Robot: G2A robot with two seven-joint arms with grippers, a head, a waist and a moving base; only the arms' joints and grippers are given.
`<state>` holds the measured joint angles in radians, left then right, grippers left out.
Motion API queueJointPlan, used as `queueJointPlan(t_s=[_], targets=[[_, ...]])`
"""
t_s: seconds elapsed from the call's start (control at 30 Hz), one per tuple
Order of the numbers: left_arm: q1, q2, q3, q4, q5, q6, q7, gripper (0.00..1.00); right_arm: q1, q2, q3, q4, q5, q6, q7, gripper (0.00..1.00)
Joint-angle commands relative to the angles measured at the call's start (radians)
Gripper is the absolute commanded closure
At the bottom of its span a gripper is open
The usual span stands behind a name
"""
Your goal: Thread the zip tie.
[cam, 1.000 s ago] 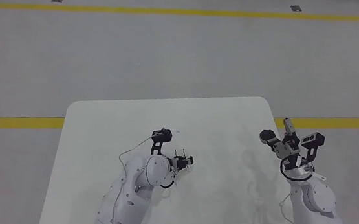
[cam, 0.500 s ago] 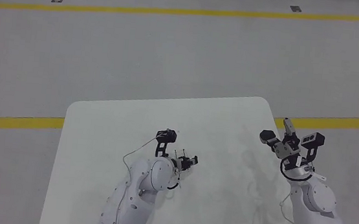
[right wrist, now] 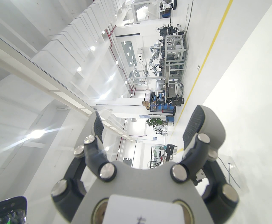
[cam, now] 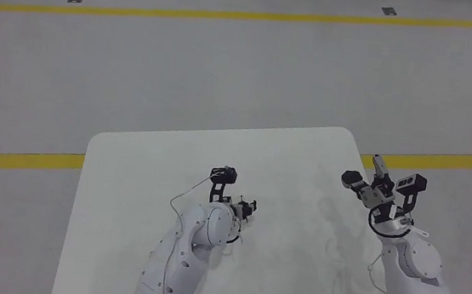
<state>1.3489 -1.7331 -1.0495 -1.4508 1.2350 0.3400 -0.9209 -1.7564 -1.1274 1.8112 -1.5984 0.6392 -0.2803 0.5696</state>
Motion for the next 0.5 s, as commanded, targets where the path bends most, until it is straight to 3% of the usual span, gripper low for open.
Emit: queueJointPlan(t_s=[0.0,0.17,0.47], targets=[[-0.006,-0.002,-0.001,0.012,0.003,0.000,-0.003,0.54,0.000,0.000,0.000,0.000,0.000,0.000,0.000,0.00],[-0.027,-0.015,-0.016,0.046,0.046,0.000,-0.014,0.53,0.000,0.000,0.000,0.000,0.000,0.000,0.000,0.00],[-0.038,-0.024,-0.024,0.065,0.097,0.000,-0.035,0.62,0.000,0.000,0.000,0.000,0.000,0.000,0.000,0.00]])
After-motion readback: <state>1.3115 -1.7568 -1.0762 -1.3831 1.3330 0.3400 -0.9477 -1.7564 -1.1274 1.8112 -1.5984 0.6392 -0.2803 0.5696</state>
